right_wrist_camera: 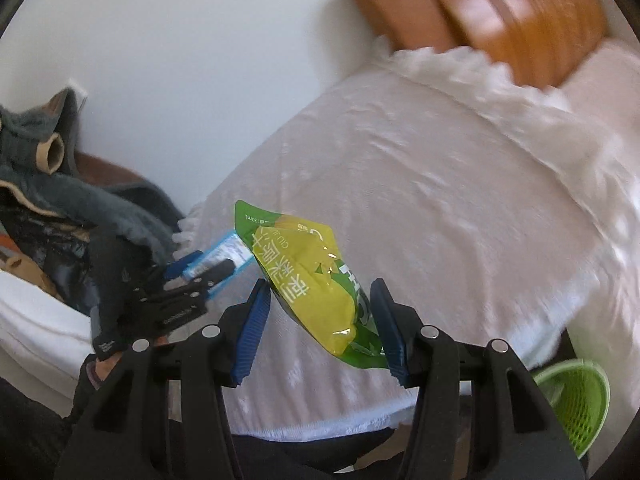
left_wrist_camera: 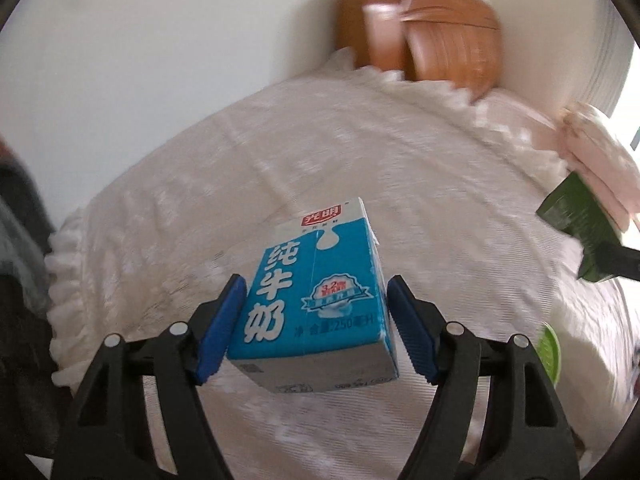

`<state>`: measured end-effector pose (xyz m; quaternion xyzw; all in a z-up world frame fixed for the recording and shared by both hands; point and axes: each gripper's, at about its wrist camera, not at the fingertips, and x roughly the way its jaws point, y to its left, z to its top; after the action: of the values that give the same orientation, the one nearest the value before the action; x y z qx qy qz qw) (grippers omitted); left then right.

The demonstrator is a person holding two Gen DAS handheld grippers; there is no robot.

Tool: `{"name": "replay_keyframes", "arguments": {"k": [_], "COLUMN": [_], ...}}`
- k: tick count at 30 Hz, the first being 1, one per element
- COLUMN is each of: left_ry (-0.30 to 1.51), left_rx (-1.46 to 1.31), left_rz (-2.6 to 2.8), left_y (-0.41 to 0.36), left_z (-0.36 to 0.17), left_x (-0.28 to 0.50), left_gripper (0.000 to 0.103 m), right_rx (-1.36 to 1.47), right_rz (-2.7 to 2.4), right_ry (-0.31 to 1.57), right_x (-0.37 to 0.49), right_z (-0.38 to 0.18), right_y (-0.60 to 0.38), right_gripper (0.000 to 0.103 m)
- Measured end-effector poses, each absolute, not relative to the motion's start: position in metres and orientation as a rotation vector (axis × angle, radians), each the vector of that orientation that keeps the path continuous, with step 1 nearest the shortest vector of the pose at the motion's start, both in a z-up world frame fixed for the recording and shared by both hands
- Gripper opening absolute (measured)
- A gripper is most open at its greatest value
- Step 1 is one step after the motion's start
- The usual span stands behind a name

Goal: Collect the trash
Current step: 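Carry items to basket, right tool drops wrapper while left tool drops milk carton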

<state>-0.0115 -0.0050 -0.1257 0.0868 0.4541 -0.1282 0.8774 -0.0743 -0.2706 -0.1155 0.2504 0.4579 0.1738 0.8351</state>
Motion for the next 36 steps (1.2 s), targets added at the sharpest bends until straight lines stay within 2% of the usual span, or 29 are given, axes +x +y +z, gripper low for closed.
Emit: {"name": "replay_keyframes", "arguments": {"k": [10, 18, 35, 36], "left_ry": [0.884, 0.891, 0.924, 0.925], "left_rx": [0.284, 0.399, 0.455, 0.461], "left_rz": [-0.688, -0.901, -0.933, -0.937], "left_y": [-0.139, -0.227, -0.266, -0.268], "left_z": [-0.096, -0.101, -0.115, -0.116], "left_x": [-0.068, -0.119, -0.134, -0.135], "left_gripper": [0.070, 0.070, 0.070, 0.070], "right_rx": [0.551, 0.644, 0.660, 0.655], "right_rz": [-0.085, -0.308, -0.340, -0.370], "right_ry": [0.934, 0.964, 0.968, 0.977], "right_x": [-0.200, -0.262, -0.272, -0.273], "right_z": [-0.118, -0.167, -0.182, -0.183], "right_y": [-0.370, -0.432, -0.460, -0.460], "right_gripper": [0.052, 0.052, 0.053, 0.059]}}
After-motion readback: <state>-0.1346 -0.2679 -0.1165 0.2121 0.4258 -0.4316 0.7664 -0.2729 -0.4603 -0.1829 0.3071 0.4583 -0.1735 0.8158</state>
